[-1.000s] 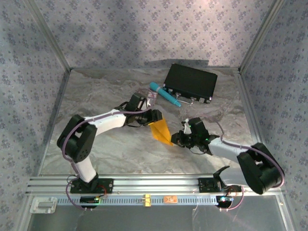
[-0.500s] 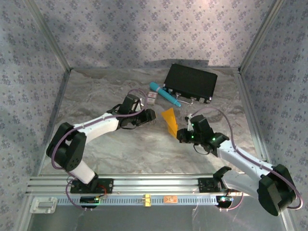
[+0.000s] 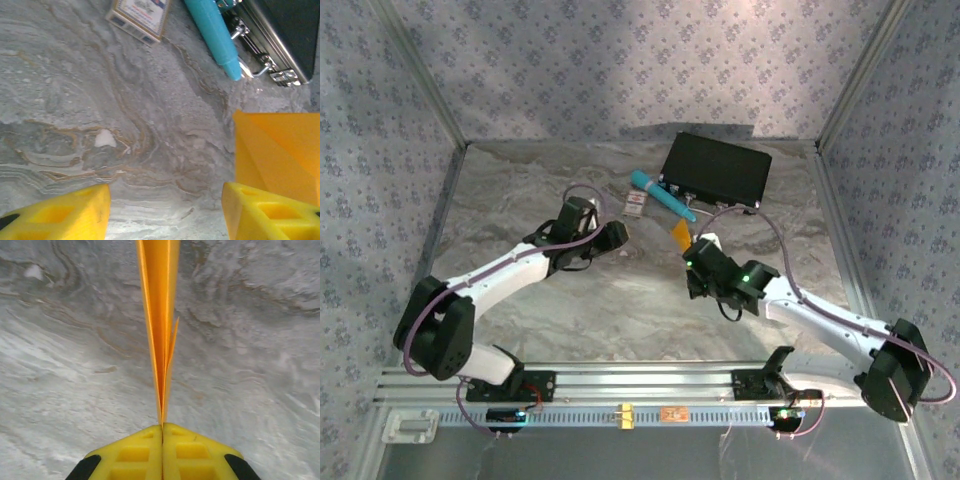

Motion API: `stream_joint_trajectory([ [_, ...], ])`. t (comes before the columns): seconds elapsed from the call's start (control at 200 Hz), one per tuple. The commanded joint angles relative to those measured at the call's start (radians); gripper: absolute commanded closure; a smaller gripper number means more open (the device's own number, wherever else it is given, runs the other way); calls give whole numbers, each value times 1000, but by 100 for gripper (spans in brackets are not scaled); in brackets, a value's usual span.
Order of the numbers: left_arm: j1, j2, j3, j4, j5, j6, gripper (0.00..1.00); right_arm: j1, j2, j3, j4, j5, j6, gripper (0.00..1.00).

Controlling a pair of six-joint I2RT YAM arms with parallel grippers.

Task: Fold a paper plane with a square sheet of paper (pick it up from the middle)
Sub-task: Turn over the paper at the center of the table.

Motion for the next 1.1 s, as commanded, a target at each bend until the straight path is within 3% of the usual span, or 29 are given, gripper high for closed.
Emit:
stream_joint_trajectory([
  [0.0,8,-35,-19,-32,-43,-10,40,63,51,70,-189,264,26,93],
  [0.185,18,-70,-38,-49,-89,-19,40,156,200,159,-350,431,151,93],
  [0.415,38,-143,-84,-84,-182,-50,39,257,410,234,-331,362,106,91],
  [0.685,68,-236,-148,-113,-256,-88,36,341,577,292,-162,95,-59,86],
  [0.82,77,-243,-149,-123,-247,-82,35,329,534,271,-64,-16,-71,71],
  [0.994,79,-229,-149,-100,-200,-58,35,201,339,111,178,-248,-76,61],
  [1.094,79,-201,-147,-74,-159,-53,36,76,232,-1,313,-404,-76,61],
])
